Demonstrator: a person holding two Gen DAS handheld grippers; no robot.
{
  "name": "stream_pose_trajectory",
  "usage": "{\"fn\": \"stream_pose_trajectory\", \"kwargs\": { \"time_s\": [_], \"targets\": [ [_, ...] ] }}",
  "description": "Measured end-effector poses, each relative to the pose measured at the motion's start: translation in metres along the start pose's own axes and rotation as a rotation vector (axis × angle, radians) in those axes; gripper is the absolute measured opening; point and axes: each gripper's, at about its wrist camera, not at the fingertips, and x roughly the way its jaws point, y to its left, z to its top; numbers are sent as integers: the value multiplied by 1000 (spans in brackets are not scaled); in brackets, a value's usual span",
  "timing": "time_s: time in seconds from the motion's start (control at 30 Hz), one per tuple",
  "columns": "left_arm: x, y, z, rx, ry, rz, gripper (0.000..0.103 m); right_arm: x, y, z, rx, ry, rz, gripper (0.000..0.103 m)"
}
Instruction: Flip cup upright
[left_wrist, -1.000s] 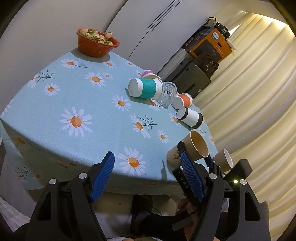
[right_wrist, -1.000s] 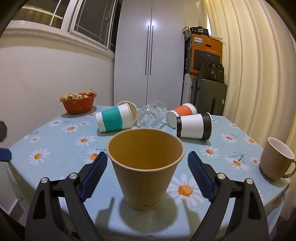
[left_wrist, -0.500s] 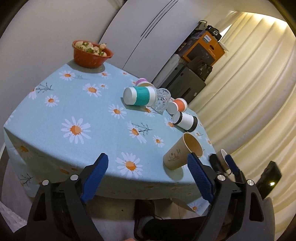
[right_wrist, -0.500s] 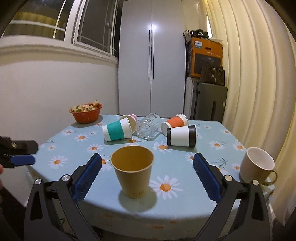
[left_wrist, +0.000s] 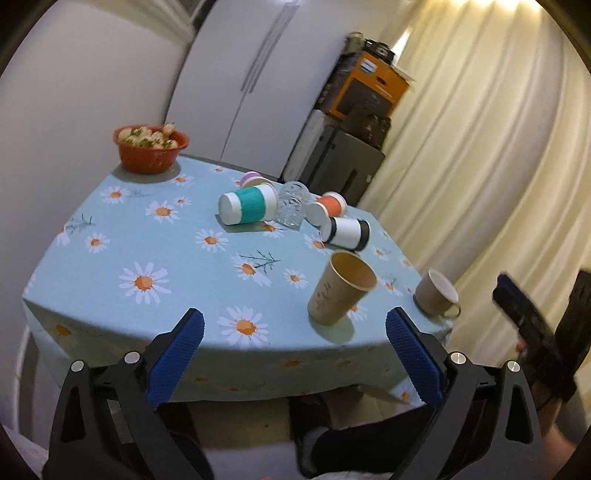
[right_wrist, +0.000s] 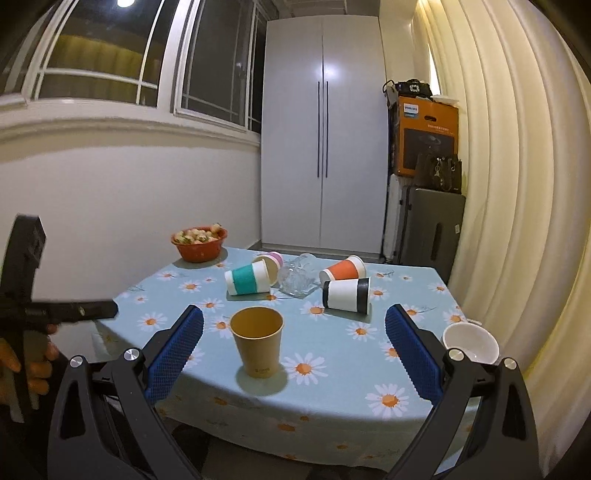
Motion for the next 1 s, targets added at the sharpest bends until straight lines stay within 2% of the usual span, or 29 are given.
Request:
{"fn": "stream_pose_trajectory", "kwargs": {
  "time_s": [0.13, 0.2, 0.27, 0.57, 0.8, 1.0],
  "targets": [
    [-8, -22, -8, 130, 12, 22, 96, -11, -6, -2, 0, -7, 18, 98],
    [-17, -34, -12, 202, -25, 61, 96, -9, -9, -4, -7, 14, 15, 98],
    [-23, -43, -14, 256, -43, 54, 96, -4, -17, -5, 38, 56, 21, 98],
    [-12, -42, -22, 265, 0, 94, 96, 10, -26, -17, 107, 156, 17, 98],
    [-8, -46, -24, 266, -12, 104, 96, 13, -10, -21, 42, 163, 25, 98],
    [-8, -45, -24, 260, -9, 101, 96, 14, -9, -22, 41, 170, 23, 98]
  ]
}}
